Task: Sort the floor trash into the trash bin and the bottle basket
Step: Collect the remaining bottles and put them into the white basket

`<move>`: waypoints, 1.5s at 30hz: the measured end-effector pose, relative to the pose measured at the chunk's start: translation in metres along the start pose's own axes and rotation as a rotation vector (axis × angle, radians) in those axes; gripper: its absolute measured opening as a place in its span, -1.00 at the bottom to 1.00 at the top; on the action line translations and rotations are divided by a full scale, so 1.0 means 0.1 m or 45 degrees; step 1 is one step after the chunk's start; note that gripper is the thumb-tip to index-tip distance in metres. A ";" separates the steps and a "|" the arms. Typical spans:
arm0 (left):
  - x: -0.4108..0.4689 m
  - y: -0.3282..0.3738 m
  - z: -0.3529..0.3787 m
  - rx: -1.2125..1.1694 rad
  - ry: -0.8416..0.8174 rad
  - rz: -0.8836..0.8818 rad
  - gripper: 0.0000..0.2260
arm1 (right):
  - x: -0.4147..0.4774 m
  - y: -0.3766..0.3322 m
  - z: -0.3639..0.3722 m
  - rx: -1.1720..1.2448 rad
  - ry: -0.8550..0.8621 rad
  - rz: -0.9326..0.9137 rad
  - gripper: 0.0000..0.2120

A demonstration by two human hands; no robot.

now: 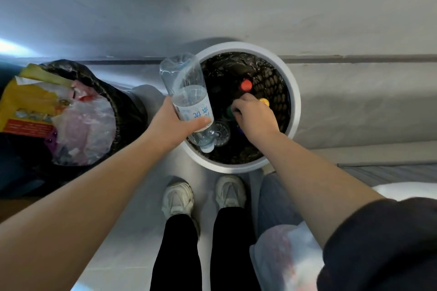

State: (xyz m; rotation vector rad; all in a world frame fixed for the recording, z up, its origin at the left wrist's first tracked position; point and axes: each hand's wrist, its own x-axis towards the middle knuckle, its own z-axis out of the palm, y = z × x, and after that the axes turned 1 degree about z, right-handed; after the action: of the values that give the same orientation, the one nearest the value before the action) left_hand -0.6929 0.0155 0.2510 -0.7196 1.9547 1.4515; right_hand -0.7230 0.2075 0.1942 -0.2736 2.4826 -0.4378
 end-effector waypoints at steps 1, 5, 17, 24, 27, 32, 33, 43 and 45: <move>0.01 0.00 0.01 -0.020 -0.025 -0.008 -0.41 | 0.02 0.00 0.00 0.054 0.011 0.001 -0.81; 0.00 0.05 0.19 -0.076 -0.128 -0.037 -0.40 | -0.06 0.08 -0.14 0.414 0.082 0.137 -0.80; 0.23 -0.12 1.03 0.751 -0.128 0.308 -0.37 | -0.36 0.51 -0.76 0.944 -0.466 -0.012 -0.25; 0.16 -0.36 0.95 1.573 -0.198 0.411 -0.45 | -0.38 0.54 -0.48 0.236 -0.356 -0.142 -0.38; 0.18 -0.40 0.77 1.836 -0.405 0.481 -0.53 | -0.32 0.48 -0.33 0.052 -0.410 -0.114 -0.34; 0.15 -0.30 0.56 1.887 -0.700 0.444 -0.54 | -0.27 0.37 -0.19 -0.315 -0.485 0.017 -0.35; 0.11 -0.25 0.52 1.869 -0.700 0.437 -0.53 | -0.29 0.34 -0.21 -0.312 -0.466 0.050 -0.36; -1.16 0.52 -0.25 1.772 -0.311 0.328 -0.46 | -1.29 -0.28 -1.32 -0.649 -0.261 -0.021 -0.36; -1.68 0.75 -0.48 1.721 -0.237 0.289 -0.46 | -1.69 -0.55 -1.65 -0.682 -0.228 -0.043 -0.38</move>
State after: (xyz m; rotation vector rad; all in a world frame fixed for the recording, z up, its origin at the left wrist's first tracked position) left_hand -0.6400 0.0007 0.4328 0.2530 2.2973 0.0420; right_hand -0.6799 0.2466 0.4294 -0.5408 2.3772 0.2414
